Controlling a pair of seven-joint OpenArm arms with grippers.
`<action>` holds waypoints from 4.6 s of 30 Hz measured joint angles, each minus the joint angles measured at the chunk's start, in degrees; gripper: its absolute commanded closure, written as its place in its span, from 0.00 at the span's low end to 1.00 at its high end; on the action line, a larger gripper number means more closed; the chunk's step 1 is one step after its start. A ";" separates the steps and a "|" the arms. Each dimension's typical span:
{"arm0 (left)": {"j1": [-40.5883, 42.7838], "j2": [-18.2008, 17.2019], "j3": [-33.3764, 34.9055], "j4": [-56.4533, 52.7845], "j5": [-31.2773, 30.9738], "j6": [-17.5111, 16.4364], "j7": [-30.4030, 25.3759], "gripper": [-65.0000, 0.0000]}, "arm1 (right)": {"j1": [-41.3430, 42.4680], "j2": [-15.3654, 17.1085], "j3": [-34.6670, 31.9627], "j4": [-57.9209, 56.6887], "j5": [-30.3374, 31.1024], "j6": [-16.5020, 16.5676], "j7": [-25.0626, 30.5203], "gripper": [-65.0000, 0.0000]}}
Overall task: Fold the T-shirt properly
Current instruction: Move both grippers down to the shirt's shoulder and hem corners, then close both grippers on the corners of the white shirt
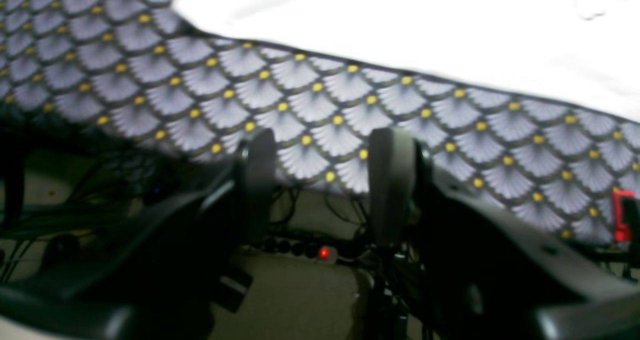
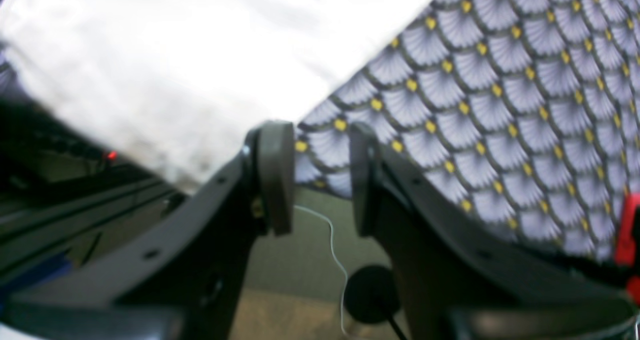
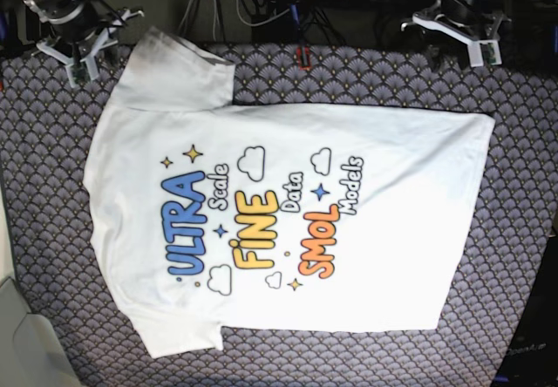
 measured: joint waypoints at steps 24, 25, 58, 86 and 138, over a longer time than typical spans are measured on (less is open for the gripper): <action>-11.04 -4.31 0.09 -2.69 0.22 -0.17 0.02 0.54 | 11.72 -2.40 2.62 -7.96 -0.63 -0.76 -8.55 0.69; -11.19 -4.31 0.09 -3.17 0.24 -0.26 -0.09 0.54 | 11.54 -2.82 2.62 -6.80 -0.63 -0.81 -8.61 0.69; -12.81 -3.85 0.09 -7.45 0.24 0.20 0.07 0.54 | 4.09 -7.74 -2.91 -4.81 -0.09 -0.63 -8.09 0.69; -13.94 -4.00 0.07 -7.45 0.24 0.22 0.04 0.54 | 5.68 -6.40 -2.43 -9.70 1.40 -1.31 -3.98 1.00; -30.25 -4.79 -8.83 -33.90 -0.02 -0.92 -1.86 0.72 | 5.99 -5.79 -2.58 -9.77 1.46 -1.27 -4.46 1.00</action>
